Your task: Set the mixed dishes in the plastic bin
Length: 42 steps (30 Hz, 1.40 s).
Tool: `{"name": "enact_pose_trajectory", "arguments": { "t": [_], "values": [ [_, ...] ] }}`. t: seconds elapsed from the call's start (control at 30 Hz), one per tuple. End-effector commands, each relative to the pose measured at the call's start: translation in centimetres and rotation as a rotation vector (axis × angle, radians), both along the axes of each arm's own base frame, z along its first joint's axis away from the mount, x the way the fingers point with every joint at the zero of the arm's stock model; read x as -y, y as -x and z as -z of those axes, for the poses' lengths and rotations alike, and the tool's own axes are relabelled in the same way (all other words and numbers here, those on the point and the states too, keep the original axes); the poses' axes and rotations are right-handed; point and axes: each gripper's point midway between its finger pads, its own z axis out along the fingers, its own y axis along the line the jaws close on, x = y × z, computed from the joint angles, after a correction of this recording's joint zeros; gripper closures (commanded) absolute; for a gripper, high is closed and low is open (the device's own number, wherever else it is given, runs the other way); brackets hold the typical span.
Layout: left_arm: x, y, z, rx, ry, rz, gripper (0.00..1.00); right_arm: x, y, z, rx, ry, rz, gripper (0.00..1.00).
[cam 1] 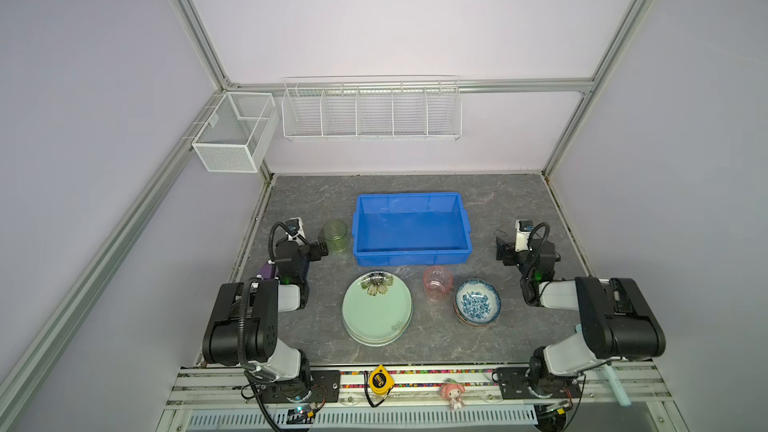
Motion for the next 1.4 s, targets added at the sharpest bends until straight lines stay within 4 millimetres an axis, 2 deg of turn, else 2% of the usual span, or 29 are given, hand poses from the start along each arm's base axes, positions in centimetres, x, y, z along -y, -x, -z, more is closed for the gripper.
{"name": "enact_pose_trajectory", "arguments": {
  "t": [0.0,0.43,0.57,1.03,1.17,1.3,1.37],
  "values": [
    [0.3,-0.4,-0.2,0.0,-0.015,0.02,0.01,-0.2,-0.5,-1.0,0.036,0.016,-0.014,0.12],
    [0.3,-0.4,-0.2,0.001,-0.015,0.02,0.01,-0.2,-0.5,-1.1,0.036,0.015,-0.014,0.12],
    [-0.5,-0.5,-0.1,-0.006,-0.009,-0.026,0.01,-0.2,-0.5,-1.0,0.036,0.015,-0.014,0.12],
    [-0.8,-0.3,-0.2,0.003,-0.008,-0.045,0.01,-0.2,-0.5,-1.1,0.037,0.015,-0.014,0.12],
    [-1.7,0.6,-1.4,0.047,0.0,-0.103,0.01,-0.2,-0.5,-1.1,0.038,0.015,-0.013,0.12],
    [-2.3,1.6,-3.8,0.07,0.012,-0.142,0.01,0.2,-0.6,-1.2,0.02,0.014,0.014,0.12],
    [-2.8,2.1,-5.5,0.057,0.029,-0.179,0.01,0.8,-0.7,-1.8,0.014,0.008,0.045,0.12]
  ]
}}
